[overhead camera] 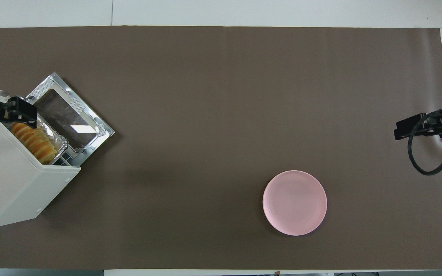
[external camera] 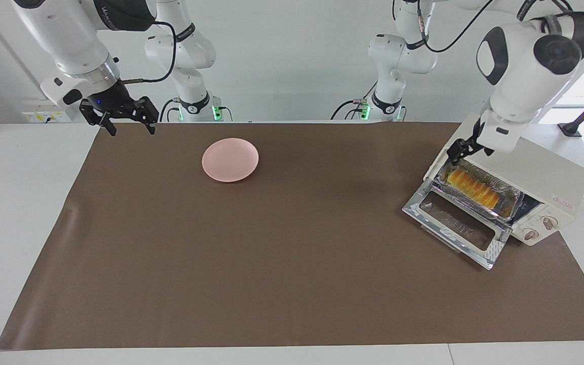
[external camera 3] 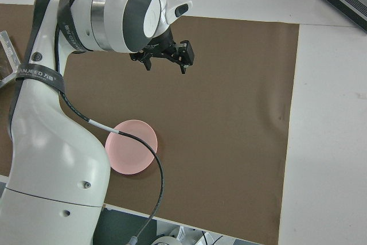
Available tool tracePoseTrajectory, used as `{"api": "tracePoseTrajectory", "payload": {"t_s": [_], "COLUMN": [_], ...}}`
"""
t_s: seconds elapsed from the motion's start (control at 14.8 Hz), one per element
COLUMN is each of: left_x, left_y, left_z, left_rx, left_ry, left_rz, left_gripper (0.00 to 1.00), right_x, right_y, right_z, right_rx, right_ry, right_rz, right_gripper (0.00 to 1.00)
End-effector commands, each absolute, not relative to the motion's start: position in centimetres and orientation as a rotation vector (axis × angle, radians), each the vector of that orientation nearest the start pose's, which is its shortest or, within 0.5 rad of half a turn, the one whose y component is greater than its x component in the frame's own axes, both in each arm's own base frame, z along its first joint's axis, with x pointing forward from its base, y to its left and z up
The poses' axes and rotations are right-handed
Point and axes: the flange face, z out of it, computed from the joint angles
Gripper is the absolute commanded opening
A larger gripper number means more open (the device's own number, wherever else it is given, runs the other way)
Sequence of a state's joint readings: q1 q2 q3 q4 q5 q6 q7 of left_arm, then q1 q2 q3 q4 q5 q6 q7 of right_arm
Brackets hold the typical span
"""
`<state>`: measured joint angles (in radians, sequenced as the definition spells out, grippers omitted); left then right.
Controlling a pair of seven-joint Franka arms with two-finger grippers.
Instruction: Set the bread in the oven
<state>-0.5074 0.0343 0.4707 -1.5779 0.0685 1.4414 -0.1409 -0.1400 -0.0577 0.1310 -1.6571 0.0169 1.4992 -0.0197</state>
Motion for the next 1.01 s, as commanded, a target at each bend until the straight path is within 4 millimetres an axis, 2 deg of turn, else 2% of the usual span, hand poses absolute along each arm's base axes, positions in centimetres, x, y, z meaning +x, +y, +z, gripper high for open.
{"api": "tracePoseTrajectory", "payload": {"t_s": [0.0, 0.13, 0.2, 0.27, 0.4, 0.54, 0.61, 0.74, 0.94], "left_x": [52.6, 52.7, 52.4, 52.1, 52.3, 53.3, 53.0, 52.6, 53.1], "left_y": [-1.4, -1.8, 0.1, -0.5, -0.7, -3.1, -3.5, -3.1, -3.3], "left_z": [60.7, 61.4, 61.6, 61.8, 61.8, 61.7, 61.9, 61.6, 62.2], "left_rx": [-3.075, -3.079, -3.09, -3.105, -3.105, -3.098, -3.105, -3.133, -3.149], "left_ry": [-0.089, -0.032, -0.064, 0.006, 0.027, 0.082, 0.095, 0.095, 0.095], "left_rz": [0.279, 0.256, 0.289, 0.317, 0.296, 0.203, 0.213, 0.246, 0.212], "left_gripper": [1.0, 1.0, 1.0, 1.0, 1.0, 1.0, 1.0, 1.0, 1.0], "right_x": [52.0, 52.0, 52.0, 52.0, 52.0, 52.0, 52.0, 52.0, 52.0], "right_y": [-0.4, -0.4, -0.5, -0.5, -0.4, -0.4, -0.4, -0.4, -0.4], "right_z": [61.0, 61.0, 61.0, 61.0, 61.0, 61.0, 61.0, 61.0, 61.0], "right_rx": [-3.139, -3.139, -3.14, -3.14, -3.139, -3.139, -3.139, -3.139, -3.139], "right_ry": [-0.042, -0.04, -0.04, -0.04, -0.04, -0.04, -0.04, -0.04, -0.04], "right_rz": [0.165, 0.165, 0.165, 0.165, 0.165, 0.165, 0.165, 0.165, 0.165], "right_gripper": [1.0, 1.0, 1.0, 1.0, 1.0, 1.0, 1.0, 1.0, 1.0]}}
